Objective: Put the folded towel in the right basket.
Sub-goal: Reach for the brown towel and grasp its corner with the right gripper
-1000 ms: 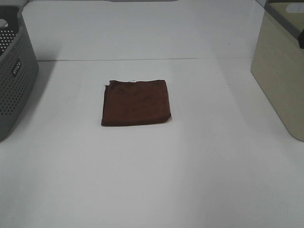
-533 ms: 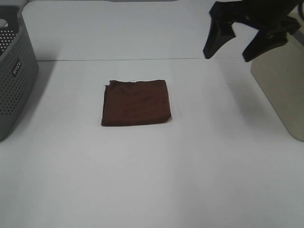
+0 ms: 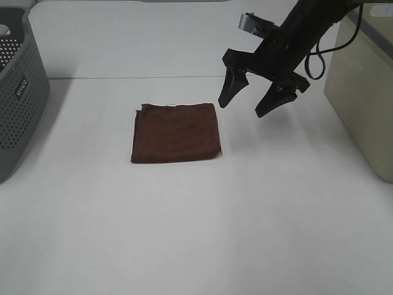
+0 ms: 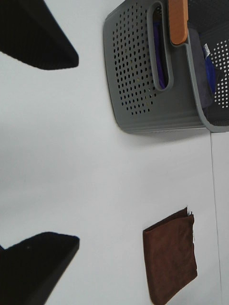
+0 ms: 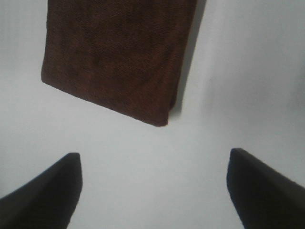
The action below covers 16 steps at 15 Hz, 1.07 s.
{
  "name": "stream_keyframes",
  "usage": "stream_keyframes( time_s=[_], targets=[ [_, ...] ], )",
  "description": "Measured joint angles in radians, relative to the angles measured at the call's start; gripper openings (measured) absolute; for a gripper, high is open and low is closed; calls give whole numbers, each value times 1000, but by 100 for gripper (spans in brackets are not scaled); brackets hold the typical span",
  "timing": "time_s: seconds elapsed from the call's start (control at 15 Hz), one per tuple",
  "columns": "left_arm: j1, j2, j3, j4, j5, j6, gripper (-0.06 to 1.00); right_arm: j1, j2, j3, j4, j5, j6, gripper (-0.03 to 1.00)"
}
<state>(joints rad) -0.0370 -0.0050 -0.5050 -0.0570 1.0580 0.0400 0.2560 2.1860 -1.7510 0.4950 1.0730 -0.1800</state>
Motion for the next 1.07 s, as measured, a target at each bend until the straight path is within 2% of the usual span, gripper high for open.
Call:
stream_keyframes(
  time_s=[0.27, 0.53, 0.8, 1.07],
  targets=[
    [0, 0, 0, 0, 0, 0, 88, -18, 109, -8, 136, -52, -96, 78],
    [0, 0, 0, 0, 0, 0, 88, -18, 174, -8, 170, -141, -135, 78],
    [0, 0, 0, 0, 0, 0, 88, -13, 215, -8, 249, -194, -192, 77],
    [0, 0, 0, 0, 0, 0, 88, 49, 236, -18, 289, -258, -217, 75]
  ],
)
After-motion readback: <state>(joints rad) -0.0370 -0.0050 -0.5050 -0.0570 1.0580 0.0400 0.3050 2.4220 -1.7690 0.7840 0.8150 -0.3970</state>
